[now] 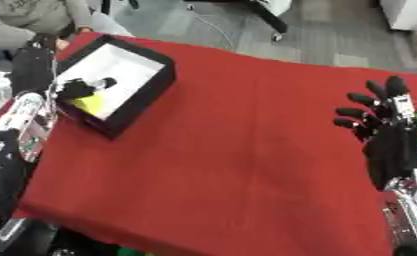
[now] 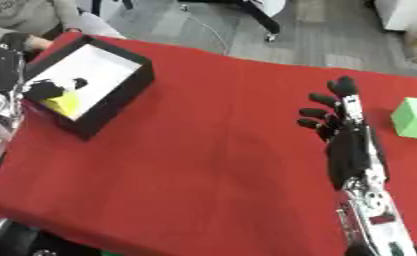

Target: Pick up the objects with one hand, pass them to the other hand, and then place them into the box on the other side of the table.

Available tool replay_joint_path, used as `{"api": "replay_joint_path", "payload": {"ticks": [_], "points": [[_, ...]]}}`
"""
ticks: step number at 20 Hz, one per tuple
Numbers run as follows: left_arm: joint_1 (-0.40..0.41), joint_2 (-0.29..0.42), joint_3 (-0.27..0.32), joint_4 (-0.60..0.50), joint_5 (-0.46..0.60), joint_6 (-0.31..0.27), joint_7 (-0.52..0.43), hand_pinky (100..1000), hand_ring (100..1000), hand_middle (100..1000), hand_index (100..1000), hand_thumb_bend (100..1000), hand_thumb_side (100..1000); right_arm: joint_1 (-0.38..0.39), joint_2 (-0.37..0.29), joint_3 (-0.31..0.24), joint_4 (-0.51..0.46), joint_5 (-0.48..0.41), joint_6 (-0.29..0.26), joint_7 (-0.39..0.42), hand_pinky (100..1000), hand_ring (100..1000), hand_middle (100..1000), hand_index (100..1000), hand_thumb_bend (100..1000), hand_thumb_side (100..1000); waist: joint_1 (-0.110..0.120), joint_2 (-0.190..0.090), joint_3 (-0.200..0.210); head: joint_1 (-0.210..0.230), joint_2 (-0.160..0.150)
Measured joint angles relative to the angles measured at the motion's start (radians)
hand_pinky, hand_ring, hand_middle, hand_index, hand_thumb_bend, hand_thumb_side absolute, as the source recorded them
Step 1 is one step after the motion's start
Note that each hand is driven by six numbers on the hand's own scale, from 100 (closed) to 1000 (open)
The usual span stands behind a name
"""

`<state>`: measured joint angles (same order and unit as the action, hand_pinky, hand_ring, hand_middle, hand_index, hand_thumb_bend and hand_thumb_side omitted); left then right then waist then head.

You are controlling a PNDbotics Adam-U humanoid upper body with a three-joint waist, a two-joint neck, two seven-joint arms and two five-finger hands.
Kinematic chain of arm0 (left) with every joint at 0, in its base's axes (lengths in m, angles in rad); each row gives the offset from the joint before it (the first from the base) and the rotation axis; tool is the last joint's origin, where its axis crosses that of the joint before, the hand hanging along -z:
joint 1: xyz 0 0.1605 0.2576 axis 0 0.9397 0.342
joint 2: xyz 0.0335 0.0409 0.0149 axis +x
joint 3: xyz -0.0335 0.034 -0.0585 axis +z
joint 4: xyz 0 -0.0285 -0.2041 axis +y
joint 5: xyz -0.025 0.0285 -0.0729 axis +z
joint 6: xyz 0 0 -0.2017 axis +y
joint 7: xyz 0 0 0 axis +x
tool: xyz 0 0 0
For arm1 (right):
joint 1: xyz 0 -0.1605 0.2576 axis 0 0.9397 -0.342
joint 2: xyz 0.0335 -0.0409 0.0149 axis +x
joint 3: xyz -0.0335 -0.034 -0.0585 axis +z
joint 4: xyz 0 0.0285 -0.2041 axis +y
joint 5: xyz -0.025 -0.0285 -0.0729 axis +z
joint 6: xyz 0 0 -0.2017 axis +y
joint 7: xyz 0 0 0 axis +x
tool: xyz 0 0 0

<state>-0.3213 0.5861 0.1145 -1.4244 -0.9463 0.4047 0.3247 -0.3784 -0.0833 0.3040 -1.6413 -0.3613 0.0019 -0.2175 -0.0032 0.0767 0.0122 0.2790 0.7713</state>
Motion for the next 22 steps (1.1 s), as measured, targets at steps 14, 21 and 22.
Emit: {"api": "replay_joint_path", "payload": {"ticks": [14, 21, 22], "points": [[0.04, -0.182, -0.117, -0.465, 0.432, -0.301, 0.19, 752, 789, 791, 904, 774, 604, -0.042, -0.238, -0.142, 0.116, 0.602, 0.05, 0.068, 701, 782, 852, 962, 441, 551, -0.03, 0.0, 0.027, -0.295, 0.0], [0.079, -0.318, -0.194, -0.481, 0.523, -0.4, 0.148, 738, 775, 776, 907, 762, 596, -0.137, -0.416, -0.199, 0.326, 0.789, 0.121, 0.063, 747, 842, 912, 980, 474, 542, -0.048, 0.0, 0.036, -0.437, 0.001], [0.084, -0.333, -0.204, -0.475, 0.528, -0.411, 0.139, 736, 773, 775, 908, 761, 597, -0.158, -0.432, -0.204, 0.373, 0.799, 0.129, 0.058, 745, 840, 910, 979, 477, 540, -0.048, 0.0, 0.037, -0.448, 0.001]]}}
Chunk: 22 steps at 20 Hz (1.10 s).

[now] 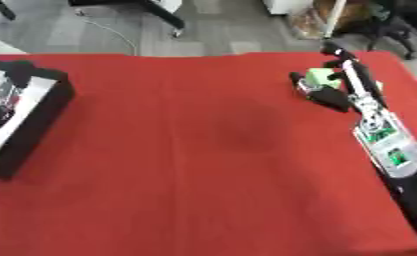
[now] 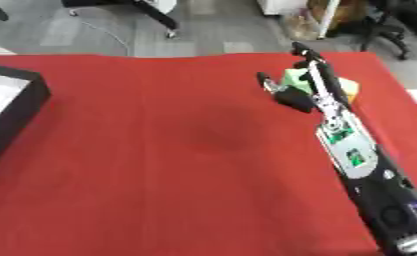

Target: Pick up the objects with one hand, pass them to the other hand, and then place them into the box on the other side of the table.

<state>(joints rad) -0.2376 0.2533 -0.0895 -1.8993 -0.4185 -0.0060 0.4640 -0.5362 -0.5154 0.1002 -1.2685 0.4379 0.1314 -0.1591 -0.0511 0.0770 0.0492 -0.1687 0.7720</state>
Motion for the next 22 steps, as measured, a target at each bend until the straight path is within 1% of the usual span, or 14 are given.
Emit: {"api": "replay_joint_path", "payload": {"ticks": [2, 4, 8, 12, 16, 22], "points": [[0.008, -0.023, -0.017, 0.011, 0.008, -0.018, -0.017, 734, 770, 772, 908, 759, 597, -0.043, -0.026, -0.006, 0.103, 0.013, 0.013, -0.01, 745, 838, 905, 978, 478, 540, 0.0, 0.0, 0.002, -0.016, 0.0], [0.014, -0.039, -0.032, 0.018, 0.017, -0.032, -0.031, 733, 768, 770, 908, 759, 596, -0.089, -0.039, -0.006, 0.212, 0.018, 0.02, -0.018, 745, 829, 900, 978, 479, 546, 0.0, 0.0, 0.009, -0.028, 0.0], [0.018, -0.062, -0.055, 0.025, 0.033, -0.046, -0.056, 732, 765, 769, 910, 760, 597, -0.178, -0.035, -0.015, 0.411, 0.03, 0.023, -0.034, 734, 810, 885, 976, 482, 558, 0.001, 0.001, 0.025, -0.055, 0.0], [0.018, -0.072, -0.069, 0.03, 0.041, -0.05, -0.074, 731, 761, 768, 910, 759, 597, -0.243, -0.006, -0.031, 0.563, 0.027, 0.015, -0.048, 734, 807, 882, 977, 480, 573, 0.01, 0.001, 0.037, -0.081, 0.0], [0.018, -0.079, -0.074, 0.03, 0.043, -0.051, -0.085, 730, 758, 767, 910, 761, 593, -0.273, 0.02, -0.041, 0.651, 0.019, 0.006, -0.056, 732, 800, 869, 975, 478, 577, 0.012, 0.006, 0.046, -0.089, 0.0], [0.018, -0.079, -0.075, 0.03, 0.043, -0.052, -0.089, 730, 757, 767, 910, 760, 596, -0.282, 0.037, -0.043, 0.684, 0.009, -0.006, -0.057, 729, 788, 849, 973, 477, 578, 0.012, 0.008, 0.05, -0.089, 0.0]]}}
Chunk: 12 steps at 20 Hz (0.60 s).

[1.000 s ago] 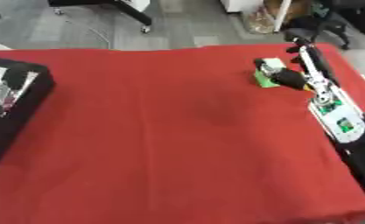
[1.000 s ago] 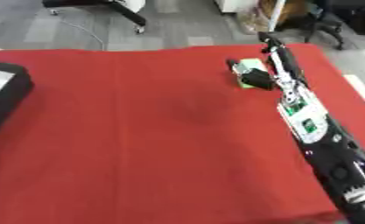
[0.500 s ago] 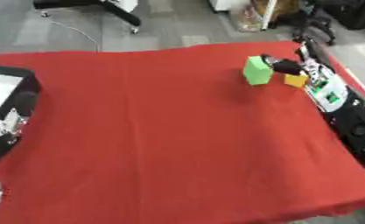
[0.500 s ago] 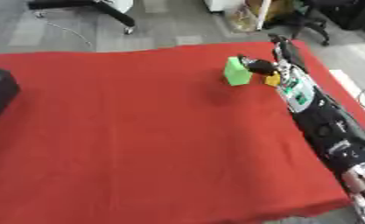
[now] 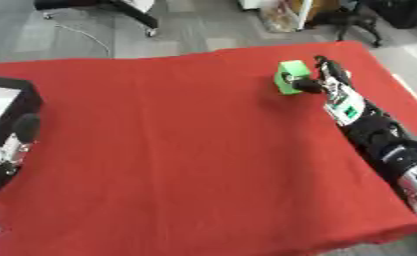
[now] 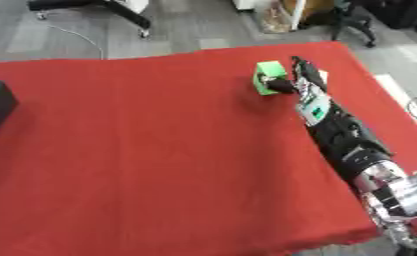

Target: Pick up the objects with one hand, pass them to the other hand, and then place them into the box on the other side of the table.

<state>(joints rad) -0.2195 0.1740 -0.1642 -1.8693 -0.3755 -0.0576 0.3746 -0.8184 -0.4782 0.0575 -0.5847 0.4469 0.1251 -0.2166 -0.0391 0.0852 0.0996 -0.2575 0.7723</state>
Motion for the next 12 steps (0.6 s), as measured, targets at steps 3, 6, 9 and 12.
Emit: {"api": "replay_joint_path", "payload": {"ticks": [3, 6, 9, 12], "points": [[0.0, 0.0, 0.0, 0.0, 0.0, -0.001, -0.002, 730, 756, 767, 910, 759, 595, 0.0, 0.004, 0.0, 0.002, 0.0, -0.005, 0.003, 728, 782, 843, 973, 475, 582, 0.0, 0.0, 0.003, 0.0, 0.0], [0.0, 0.0, -0.002, 0.0, 0.0, -0.001, -0.004, 730, 756, 767, 911, 759, 597, -0.001, 0.013, 0.001, 0.004, 0.0, -0.007, 0.006, 725, 774, 829, 969, 474, 577, 0.0, 0.0, 0.005, -0.001, 0.0], [0.0, -0.001, -0.005, 0.0, 0.0, -0.001, -0.006, 729, 756, 767, 911, 759, 596, -0.001, 0.019, 0.001, 0.005, 0.002, -0.008, 0.006, 709, 742, 770, 938, 471, 534, 0.0, 0.0, 0.006, -0.002, 0.0], [0.0, -0.001, -0.006, 0.0, 0.0, 0.0, -0.007, 729, 755, 766, 911, 757, 597, -0.002, 0.022, 0.001, 0.005, 0.006, -0.004, -0.012, 688, 700, 711, 884, 439, 478, 0.0, 0.0, 0.006, -0.005, 0.0]]}}
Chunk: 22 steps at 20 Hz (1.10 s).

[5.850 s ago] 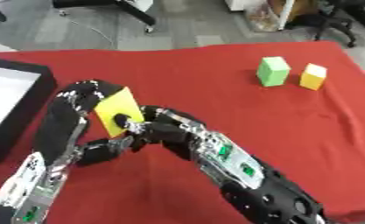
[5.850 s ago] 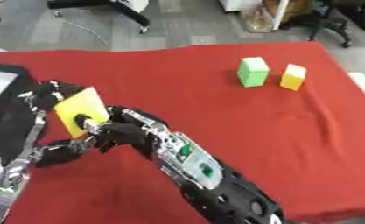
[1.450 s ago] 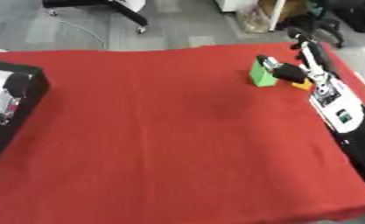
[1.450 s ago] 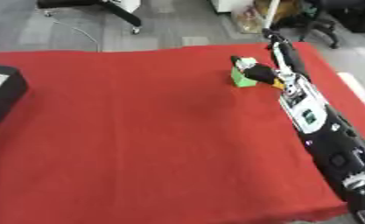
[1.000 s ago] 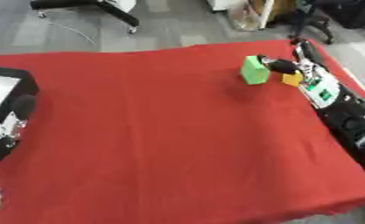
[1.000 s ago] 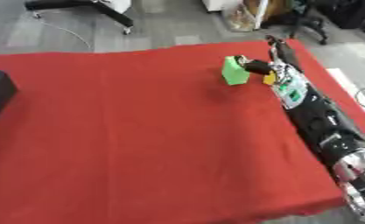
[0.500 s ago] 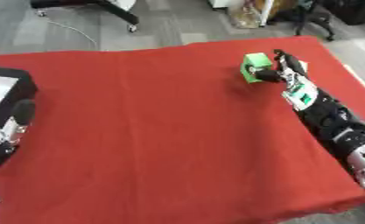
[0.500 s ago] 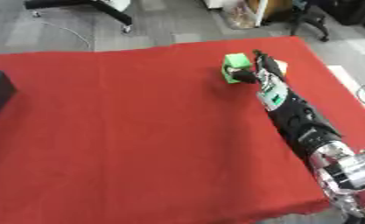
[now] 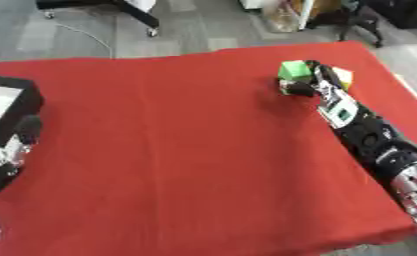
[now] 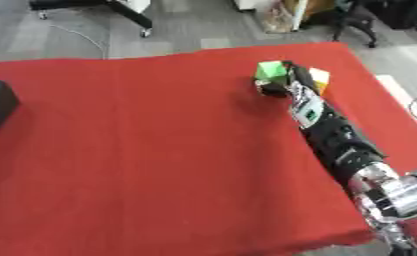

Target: Pick up the objects with one hand, pass them to the other hand, and then place them into the box on the other side of the table.

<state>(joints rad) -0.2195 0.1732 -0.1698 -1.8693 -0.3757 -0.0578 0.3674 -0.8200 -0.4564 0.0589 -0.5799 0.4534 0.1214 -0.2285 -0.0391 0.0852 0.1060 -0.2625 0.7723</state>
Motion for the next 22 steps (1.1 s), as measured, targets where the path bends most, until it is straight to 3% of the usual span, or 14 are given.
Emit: {"api": "replay_joint_path", "payload": {"ticks": [4, 6, 14, 19, 22], "points": [[0.0, -0.001, 0.0, 0.0, 0.0, 0.001, -0.001, 728, 754, 766, 910, 756, 598, -0.002, 0.003, -0.001, 0.0, 0.001, 0.016, -0.057, 660, 651, 638, 790, 373, 417, 0.0, 0.0, 0.002, -0.006, 0.0], [0.0, -0.005, 0.0, 0.0, 0.0, 0.001, -0.001, 728, 752, 765, 910, 756, 598, -0.002, 0.004, -0.001, 0.0, 0.0, 0.024, -0.094, 638, 610, 566, 701, 310, 350, 0.0, 0.0, 0.004, -0.008, 0.0], [0.0, -0.008, 0.0, 0.001, -0.001, 0.001, 0.0, 726, 749, 763, 909, 750, 602, 0.009, 0.012, -0.001, -0.005, -0.027, 0.046, -0.283, 571, 519, 431, 539, 170, 203, 0.0, 0.0, 0.004, -0.013, 0.0], [0.0, -0.008, 0.0, 0.009, -0.005, 0.004, 0.003, 725, 747, 760, 907, 749, 601, 0.035, 0.012, 0.012, -0.069, -0.085, 0.027, -0.36, 551, 504, 404, 513, 152, 177, 0.0, 0.0, 0.003, -0.013, -0.001], [0.001, -0.008, 0.0, 0.023, -0.009, 0.005, 0.004, 723, 743, 755, 903, 735, 598, 0.058, 0.013, 0.036, -0.165, -0.133, 0.015, -0.372, 544, 501, 403, 511, 158, 182, 0.0, 0.0, -0.001, -0.01, -0.001]]}}
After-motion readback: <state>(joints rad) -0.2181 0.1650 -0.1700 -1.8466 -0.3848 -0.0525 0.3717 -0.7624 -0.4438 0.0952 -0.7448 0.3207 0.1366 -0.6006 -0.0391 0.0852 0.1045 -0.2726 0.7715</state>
